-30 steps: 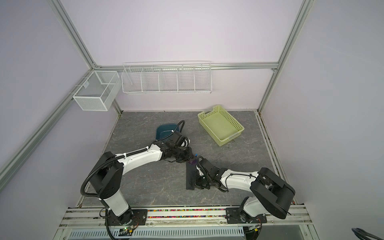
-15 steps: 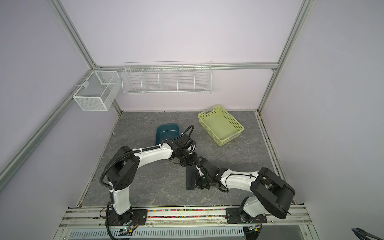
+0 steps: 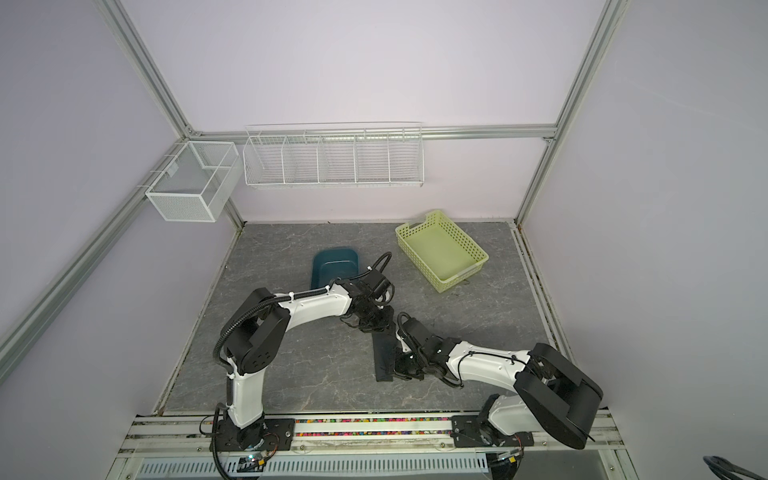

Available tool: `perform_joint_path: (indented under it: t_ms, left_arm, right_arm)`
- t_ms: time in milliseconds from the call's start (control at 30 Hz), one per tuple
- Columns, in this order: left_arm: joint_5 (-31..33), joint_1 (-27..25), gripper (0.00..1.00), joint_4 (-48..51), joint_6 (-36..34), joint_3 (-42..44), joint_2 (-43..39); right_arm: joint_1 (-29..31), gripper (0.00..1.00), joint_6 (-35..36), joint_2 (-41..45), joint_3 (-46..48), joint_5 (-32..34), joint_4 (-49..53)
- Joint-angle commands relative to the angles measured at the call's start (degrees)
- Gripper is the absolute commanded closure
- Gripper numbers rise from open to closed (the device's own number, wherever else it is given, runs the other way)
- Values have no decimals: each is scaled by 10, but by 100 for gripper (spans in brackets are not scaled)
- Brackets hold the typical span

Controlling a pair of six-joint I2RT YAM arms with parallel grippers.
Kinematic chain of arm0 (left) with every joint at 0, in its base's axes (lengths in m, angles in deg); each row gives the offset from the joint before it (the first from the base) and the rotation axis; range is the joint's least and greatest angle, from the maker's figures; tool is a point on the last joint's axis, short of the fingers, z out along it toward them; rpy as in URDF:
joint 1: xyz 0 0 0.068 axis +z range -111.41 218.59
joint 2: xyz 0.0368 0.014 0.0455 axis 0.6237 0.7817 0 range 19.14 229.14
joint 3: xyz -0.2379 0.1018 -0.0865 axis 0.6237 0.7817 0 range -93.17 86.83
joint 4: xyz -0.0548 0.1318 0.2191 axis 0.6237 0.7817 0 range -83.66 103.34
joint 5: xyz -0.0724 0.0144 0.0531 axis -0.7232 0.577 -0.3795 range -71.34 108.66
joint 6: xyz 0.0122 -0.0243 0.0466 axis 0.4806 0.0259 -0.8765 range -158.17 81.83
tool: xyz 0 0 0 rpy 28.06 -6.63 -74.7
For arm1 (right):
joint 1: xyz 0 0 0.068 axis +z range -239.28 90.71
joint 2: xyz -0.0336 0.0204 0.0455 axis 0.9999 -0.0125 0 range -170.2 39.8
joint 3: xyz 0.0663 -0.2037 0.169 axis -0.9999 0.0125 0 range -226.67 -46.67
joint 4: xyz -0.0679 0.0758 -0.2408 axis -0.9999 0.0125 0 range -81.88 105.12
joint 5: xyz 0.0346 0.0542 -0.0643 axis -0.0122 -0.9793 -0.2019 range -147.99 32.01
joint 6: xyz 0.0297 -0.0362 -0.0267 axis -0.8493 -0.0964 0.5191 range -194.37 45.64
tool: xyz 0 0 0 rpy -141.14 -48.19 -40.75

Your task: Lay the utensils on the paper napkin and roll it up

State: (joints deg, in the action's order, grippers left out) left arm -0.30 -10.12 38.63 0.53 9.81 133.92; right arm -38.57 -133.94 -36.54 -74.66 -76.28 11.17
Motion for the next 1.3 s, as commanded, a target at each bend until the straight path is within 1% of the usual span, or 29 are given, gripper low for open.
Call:
perform_joint_path:
  t_ms: [0, 233, 667, 1100, 1267]
  left_arm:
    - [23, 1, 100, 15, -11, 4, 10]
    - [27, 1, 100, 8, -8, 15, 17]
    - [24, 1, 100, 7, -9, 19, 23]
    - [26, 0, 100, 8, -9, 20, 24]
    - [28, 0, 100, 9, -7, 19, 21]
  right_arm:
    - [-1, 94, -11, 23, 16, 14, 32]
    - [4, 94, -31, 51, 37, 25, 32]
    - [15, 94, -42, 81, 53, 51, 45]
    - [15, 94, -43, 52, 62, 54, 48]
    - [16, 94, -45, 28, 69, 51, 43]
